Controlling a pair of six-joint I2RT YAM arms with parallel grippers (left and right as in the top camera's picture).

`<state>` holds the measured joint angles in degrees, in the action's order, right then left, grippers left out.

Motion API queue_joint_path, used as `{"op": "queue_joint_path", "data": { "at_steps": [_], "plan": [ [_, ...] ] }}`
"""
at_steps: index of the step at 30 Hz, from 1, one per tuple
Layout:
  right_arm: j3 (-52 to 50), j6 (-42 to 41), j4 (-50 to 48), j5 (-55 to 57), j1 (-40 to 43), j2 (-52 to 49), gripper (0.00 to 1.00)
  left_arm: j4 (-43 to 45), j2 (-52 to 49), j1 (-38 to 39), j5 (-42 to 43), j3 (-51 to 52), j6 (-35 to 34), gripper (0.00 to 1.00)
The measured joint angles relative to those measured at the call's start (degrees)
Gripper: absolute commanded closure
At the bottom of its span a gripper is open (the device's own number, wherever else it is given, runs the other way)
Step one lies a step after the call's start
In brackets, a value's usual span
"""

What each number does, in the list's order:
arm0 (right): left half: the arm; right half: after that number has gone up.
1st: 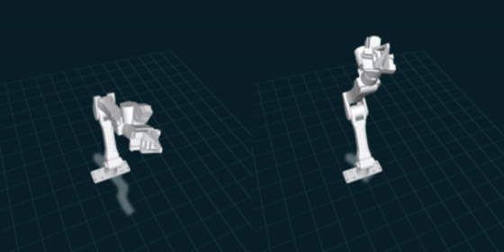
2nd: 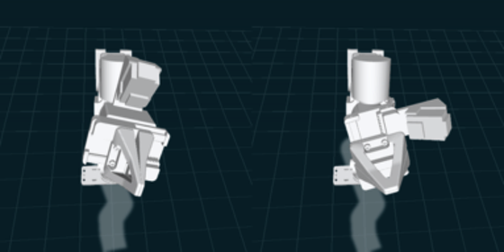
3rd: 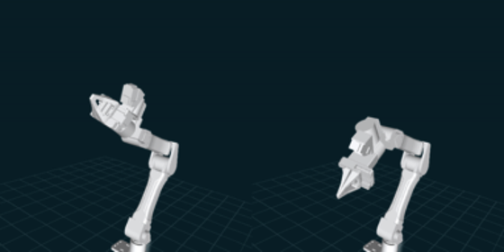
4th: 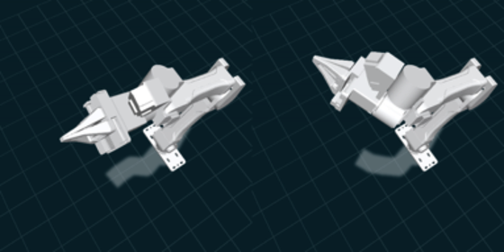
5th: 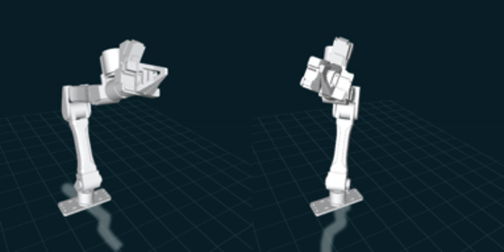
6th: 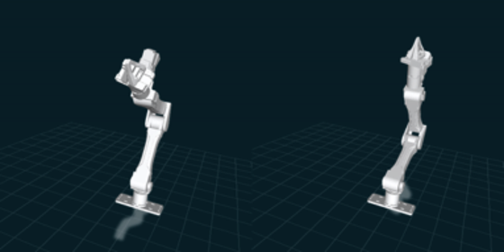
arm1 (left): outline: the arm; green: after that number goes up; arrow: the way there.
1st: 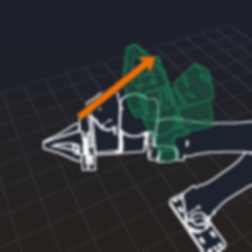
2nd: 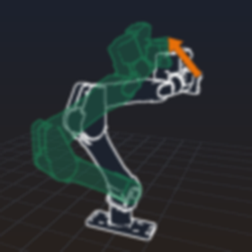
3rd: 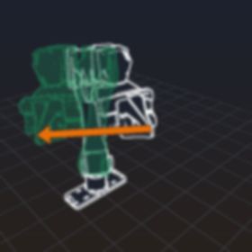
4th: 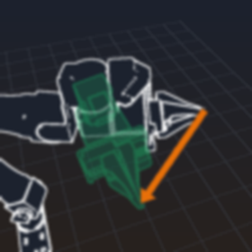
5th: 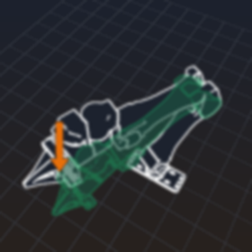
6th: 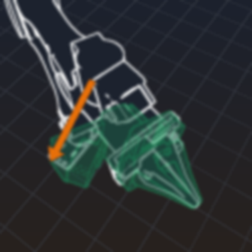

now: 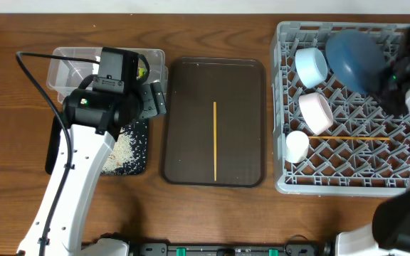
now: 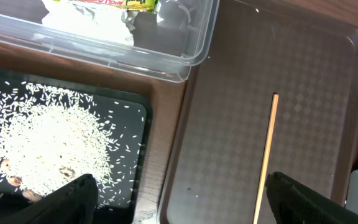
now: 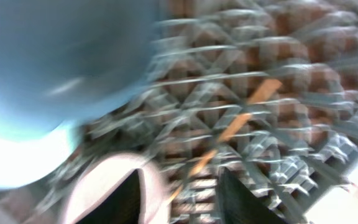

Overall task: Sort waste into correct bins and load items into the dishwasher rack
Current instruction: 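Carry one chopstick with right gripper into dish rack and release, then return right gripper to remaining chopstick on brown tray and grasp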

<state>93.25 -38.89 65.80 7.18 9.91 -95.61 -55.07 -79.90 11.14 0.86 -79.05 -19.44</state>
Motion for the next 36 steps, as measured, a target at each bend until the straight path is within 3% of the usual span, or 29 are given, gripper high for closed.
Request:
{"op": "queue_joint_path", "data": {
  "at_steps": [5, 7, 11, 15, 19, 22, 36],
  "plan": [
    [0.76, 5.35, -1.73, -2.95, -13.0, 3.32, 0.34, -0.02, 0.0, 0.0, 0.0, 0.0, 0.0, 0.11],
    [0.74, 6.27, -3.54, -3.63, -18.64, 2.89, 0.22, -0.02, 0.0, 0.0, 0.0, 0.0, 0.0, 0.11],
    [0.63, 7.02, -7.54, -4.04, -30.75, 0.22, 0.2, -0.02, 0.0, 0.0, 0.0, 0.0, 0.0, 0.11],
    [0.63, 5.7, -10.84, -2.69, -40.09, -4.74, 0.31, -0.02, 0.0, 0.0, 0.0, 0.0, 0.0, 0.11],
    [0.59, 4.55, -14.25, -1.75, -45.13, -10.88, 0.55, -0.02, 0.0, 0.0, 0.0, 0.0, 0.0, 0.11],
    [0.42, 3.3, -15.45, -1.38, -47.25, -15.96, 0.65, -0.02, 0.0, 0.0, 0.0, 0.0, 0.0, 0.11],
    [0.07, 2.01, -17.84, -4.09, -47.98, -28.52, 0.71, -0.02, 0.0, 0.0, 0.0, 0.0, 0.0, 0.11]
  ]
}}
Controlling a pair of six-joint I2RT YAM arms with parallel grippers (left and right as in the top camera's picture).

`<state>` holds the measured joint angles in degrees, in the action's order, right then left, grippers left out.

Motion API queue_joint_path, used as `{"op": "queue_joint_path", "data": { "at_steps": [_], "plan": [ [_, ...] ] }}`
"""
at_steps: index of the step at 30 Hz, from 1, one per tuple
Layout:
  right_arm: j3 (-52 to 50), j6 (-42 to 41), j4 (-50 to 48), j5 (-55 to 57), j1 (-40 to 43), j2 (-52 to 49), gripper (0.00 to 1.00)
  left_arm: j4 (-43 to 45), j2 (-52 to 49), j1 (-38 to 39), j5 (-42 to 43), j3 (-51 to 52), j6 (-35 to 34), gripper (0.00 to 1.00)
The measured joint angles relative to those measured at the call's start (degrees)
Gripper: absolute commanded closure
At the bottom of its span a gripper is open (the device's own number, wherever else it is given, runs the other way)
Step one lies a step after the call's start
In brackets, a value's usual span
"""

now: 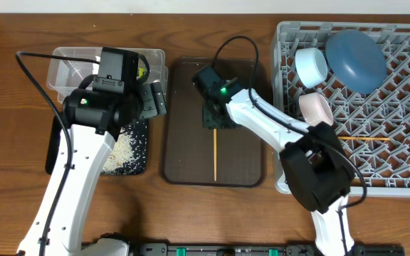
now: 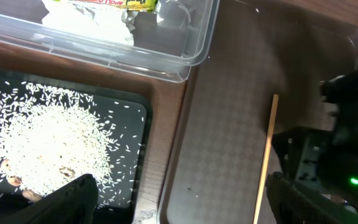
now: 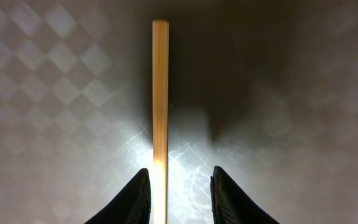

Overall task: Sort waste into correct bins and load items into the dishwasher rack
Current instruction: 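Return right gripper to remaining chopstick on brown tray and grasp, then carry second chopstick with right gripper into dish rack and release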

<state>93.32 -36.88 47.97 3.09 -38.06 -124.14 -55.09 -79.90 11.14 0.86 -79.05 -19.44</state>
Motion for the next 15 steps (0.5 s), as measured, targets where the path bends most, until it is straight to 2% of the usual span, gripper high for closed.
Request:
{"op": "queue_joint_path", "data": {
  "at_steps": [3, 8, 10, 15],
  "plan": [
    [-0.02, 0.0, -0.37, -0.87, 0.0, -1.16, 0.73, 0.0, 0.0, 0.0, 0.0, 0.0, 0.0, 0.11],
    [-0.04, -0.13, -0.35, -1.36, 0.0, -1.75, 0.86, 0.0, 0.0, 0.0, 0.0, 0.0, 0.0, 0.11],
    [-0.04, -0.24, -0.31, -1.38, 0.0, -1.84, 0.99, 0.02, 0.0, 0.0, 0.0, 0.0, 0.0, 0.11],
    [-0.04, -0.39, -0.26, -1.66, -0.07, -1.88, 0.99, 0.0, 0.0, 0.0, 0.0, 0.0, 0.0, 0.11]
  ]
}}
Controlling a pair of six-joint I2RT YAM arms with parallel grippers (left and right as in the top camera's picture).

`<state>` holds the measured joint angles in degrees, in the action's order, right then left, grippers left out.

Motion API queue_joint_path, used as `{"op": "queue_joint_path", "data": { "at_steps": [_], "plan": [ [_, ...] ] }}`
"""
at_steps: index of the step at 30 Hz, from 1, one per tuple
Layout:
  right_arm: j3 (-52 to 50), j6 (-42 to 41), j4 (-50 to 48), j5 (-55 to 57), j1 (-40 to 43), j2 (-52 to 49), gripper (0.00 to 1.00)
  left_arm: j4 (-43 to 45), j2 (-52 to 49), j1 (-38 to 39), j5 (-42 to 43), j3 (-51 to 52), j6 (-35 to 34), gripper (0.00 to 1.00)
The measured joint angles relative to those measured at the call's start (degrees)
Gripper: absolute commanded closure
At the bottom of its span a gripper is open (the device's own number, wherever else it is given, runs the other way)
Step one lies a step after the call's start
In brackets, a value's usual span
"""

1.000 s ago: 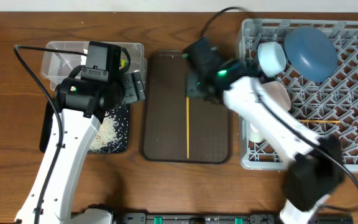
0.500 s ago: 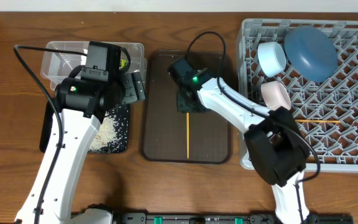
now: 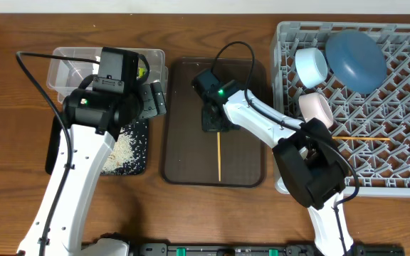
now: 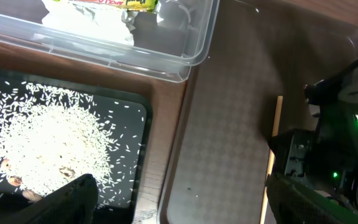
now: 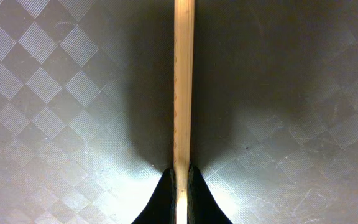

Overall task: Sort waste into correct bins and load items into the dishwasher rack
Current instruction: 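Carry second chopstick with right gripper into dish rack and release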

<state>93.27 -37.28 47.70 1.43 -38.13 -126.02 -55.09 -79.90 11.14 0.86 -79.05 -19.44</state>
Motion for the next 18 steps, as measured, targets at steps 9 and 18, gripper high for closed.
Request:
{"op": "queue_joint_path", "data": {
  "at_steps": [9, 18],
  "plan": [
    [3.45, 0.02, 8.31, -1.95, 2.75, 0.42, 0.99, 0.0, 0.0, 0.0, 0.02, 0.0, 0.0, 0.11],
    [8.57, 0.04, 13.27, -1.66, 15.98, 18.32, 0.99, 0.0, 0.0, 0.0, 0.0, 0.0, 0.0, 0.11]
  ]
}}
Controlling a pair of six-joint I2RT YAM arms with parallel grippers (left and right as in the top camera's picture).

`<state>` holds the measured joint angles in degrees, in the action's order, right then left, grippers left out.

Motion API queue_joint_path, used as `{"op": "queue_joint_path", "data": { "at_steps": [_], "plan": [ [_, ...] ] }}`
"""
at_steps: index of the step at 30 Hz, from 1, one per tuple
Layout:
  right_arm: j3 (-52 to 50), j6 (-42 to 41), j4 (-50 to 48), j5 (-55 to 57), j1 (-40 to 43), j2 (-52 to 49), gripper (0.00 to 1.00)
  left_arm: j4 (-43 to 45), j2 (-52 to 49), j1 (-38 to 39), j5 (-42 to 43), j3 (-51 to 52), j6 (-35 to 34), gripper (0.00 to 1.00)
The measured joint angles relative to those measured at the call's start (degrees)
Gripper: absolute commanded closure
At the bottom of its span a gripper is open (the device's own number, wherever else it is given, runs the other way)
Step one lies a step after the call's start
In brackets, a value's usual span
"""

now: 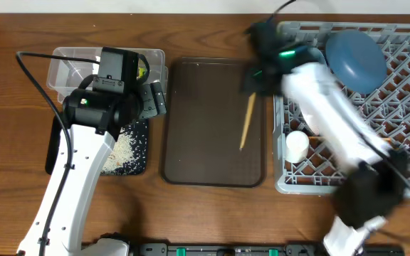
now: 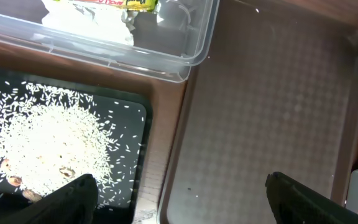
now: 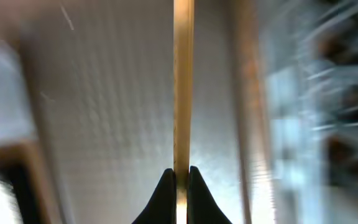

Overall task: Sort waste into correct bins and load items into the dishwasher rack
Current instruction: 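Carry second chopstick with right gripper into dish rack and release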

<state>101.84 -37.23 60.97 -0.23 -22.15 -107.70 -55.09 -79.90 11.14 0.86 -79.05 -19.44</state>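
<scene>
A wooden chopstick hangs tilted over the right side of the brown tray, close to the grey dishwasher rack. My right gripper is shut on its upper end. The right wrist view shows the chopstick pinched between the shut fingertips of that gripper, blurred by motion. My left gripper stands open at the tray's left edge, and in its own view this gripper holds nothing over the bare tray.
A clear bin with wrappers stands at the back left, with a black tray of rice in front of it. The rack holds a blue bowl and a white cup. My right arm hides part of the rack.
My right gripper has gone from the tray's middle to its right edge by the rack, and the chopstick now hangs off the tray in it. The left arm has not moved.
My right gripper was first over the rack while the chopstick lay in the middle of the tray. Then it stood open over the chopstick's far end, then shut on it. Now it holds the chopstick by the rack's left side.
</scene>
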Motion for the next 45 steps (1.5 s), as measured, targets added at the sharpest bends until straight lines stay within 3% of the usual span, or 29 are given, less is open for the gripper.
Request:
{"op": "queue_joint_path", "data": {
  "at_steps": [6, 13, 17, 32, 33, 36, 39, 43, 45],
  "plan": [
    [1.64, -3.96, 7.26, 3.23, 12.94, 12.52, 0.98, 0.0, 0.0, 0.0, 0.0, 0.0, 0.0, 0.11],
    [-0.04, -24.0, 22.82, 12.92, 25.77, 13.57, 0.98, 0.0, 0.0, 0.0, 0.0, 0.0, 0.0, 0.11],
    [-4.9, -34.6, 21.09, 15.98, 29.99, 13.55, 0.98, 0.02, 0.0, 0.0, 0.0, 0.0, 0.0, 0.11],
    [-24.94, -58.18, 8.41, 22.16, 34.36, 13.33, 0.93, 0.02, 0.0, 0.0, 0.0, 0.0, 0.0, 0.11],
    [-25.75, -58.8, 6.95, 22.16, 34.34, 13.31, 0.86, 0.02, 0.0, 0.0, 0.0, 0.0, 0.0, 0.11],
    [-27.06, -60.15, 3.91, 22.47, 34.36, 13.31, 0.5, 0.0, 0.0, 0.0, 0.02, 0.0, 0.0, 0.11],
    [-27.19, -58.36, 1.2, 22.8, 34.36, 13.31, 0.24, 0.0, 0.0, 0.0, 0.0, 0.0, 0.0, 0.11],
    [-27.1, -50.69, -2.34, 22.91, 34.36, 13.31, 0.01, 0.0, 0.0, 0.0, 0.02, 0.0, 0.0, 0.11],
    [-26.77, -44.72, -2.62, 22.71, 34.36, 13.55, 0.01, 0.0, 0.0, 0.0, 0.0, 0.0, 0.0, 0.11]
  ]
}}
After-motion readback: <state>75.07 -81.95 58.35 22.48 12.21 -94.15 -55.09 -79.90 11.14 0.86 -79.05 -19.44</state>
